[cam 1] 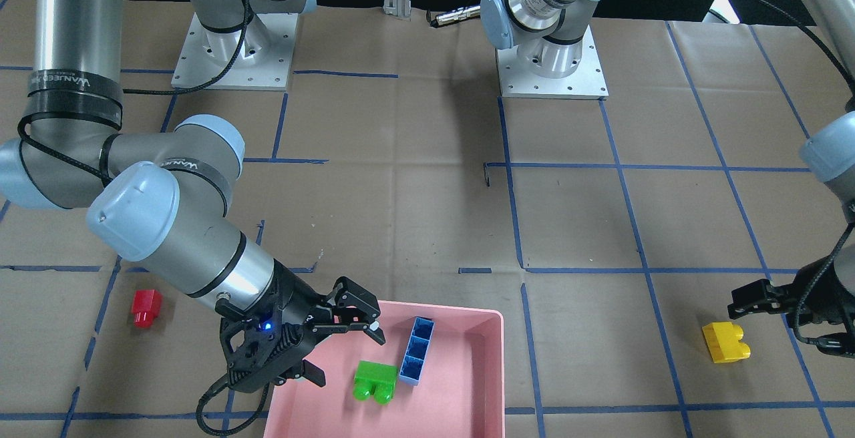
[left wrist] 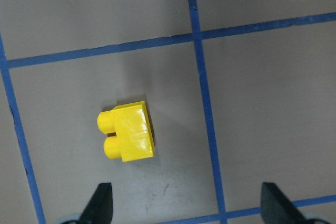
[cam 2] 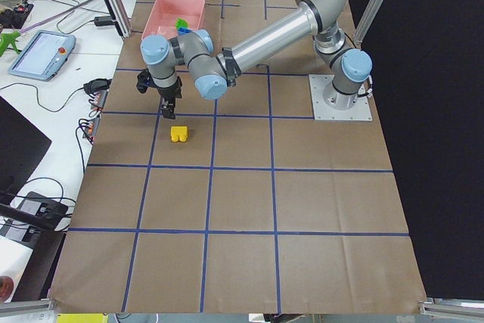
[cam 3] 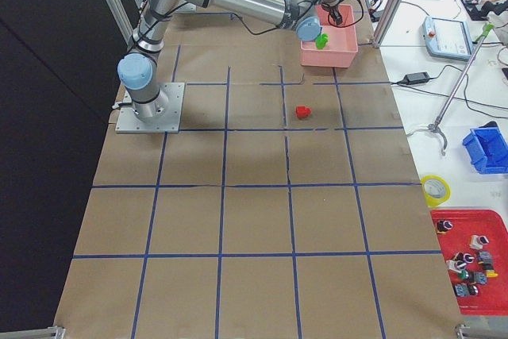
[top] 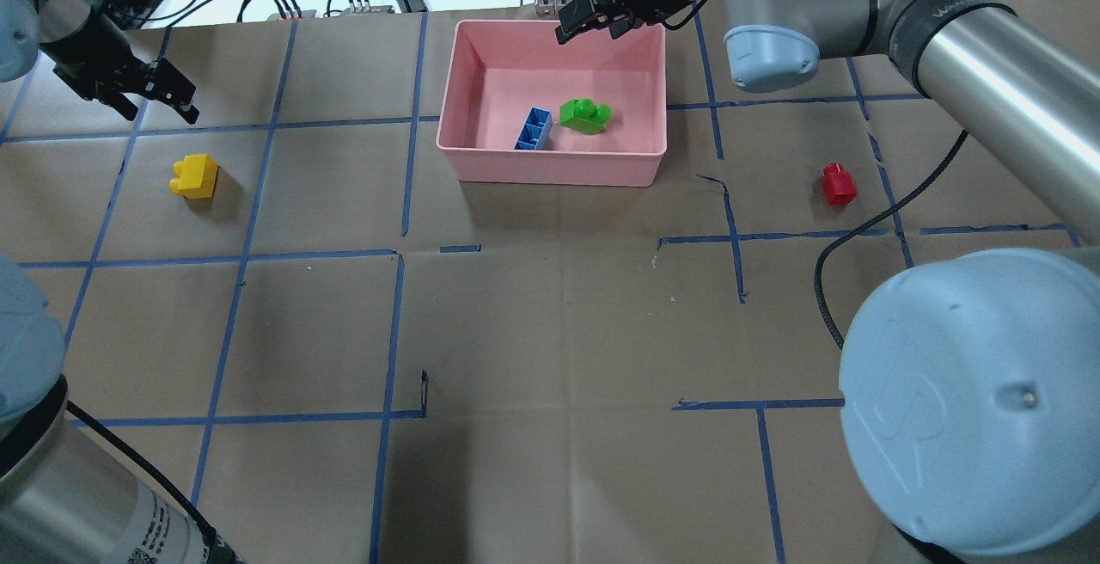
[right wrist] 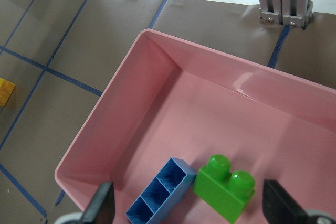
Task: Put all blocks into box
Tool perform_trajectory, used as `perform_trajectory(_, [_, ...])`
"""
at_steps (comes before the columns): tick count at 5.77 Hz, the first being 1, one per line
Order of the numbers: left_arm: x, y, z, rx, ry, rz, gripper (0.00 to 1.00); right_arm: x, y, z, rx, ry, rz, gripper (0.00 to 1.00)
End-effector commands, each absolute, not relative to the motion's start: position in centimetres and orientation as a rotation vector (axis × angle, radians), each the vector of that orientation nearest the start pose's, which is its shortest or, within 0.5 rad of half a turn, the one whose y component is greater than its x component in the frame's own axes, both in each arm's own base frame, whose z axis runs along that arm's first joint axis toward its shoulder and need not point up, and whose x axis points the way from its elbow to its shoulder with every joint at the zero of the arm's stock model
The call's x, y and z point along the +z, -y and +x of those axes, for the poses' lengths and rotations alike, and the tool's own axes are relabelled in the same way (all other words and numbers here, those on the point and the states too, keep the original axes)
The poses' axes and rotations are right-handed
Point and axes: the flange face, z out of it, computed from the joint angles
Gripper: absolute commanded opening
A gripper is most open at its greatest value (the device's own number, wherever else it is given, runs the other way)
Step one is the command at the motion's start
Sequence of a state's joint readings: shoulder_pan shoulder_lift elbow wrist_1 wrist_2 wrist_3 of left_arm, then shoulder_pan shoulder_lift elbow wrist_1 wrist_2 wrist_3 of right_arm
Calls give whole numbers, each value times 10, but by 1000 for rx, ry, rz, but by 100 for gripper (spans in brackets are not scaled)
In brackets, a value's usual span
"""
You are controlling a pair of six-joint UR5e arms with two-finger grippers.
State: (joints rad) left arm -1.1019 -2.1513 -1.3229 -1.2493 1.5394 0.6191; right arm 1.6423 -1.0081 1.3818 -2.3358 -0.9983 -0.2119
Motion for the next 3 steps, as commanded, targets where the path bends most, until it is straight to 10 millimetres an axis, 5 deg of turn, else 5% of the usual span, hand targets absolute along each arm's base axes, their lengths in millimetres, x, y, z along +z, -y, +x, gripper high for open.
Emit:
perform_trajectory(1, [233, 703, 224, -51, -3153, 190, 99, 356, 687, 222, -486, -2541, -465, 100])
perform_trajectory(3, [210, 704, 218, -13, -3184, 49, 99, 383, 654, 142, -203, -2856, -412, 100])
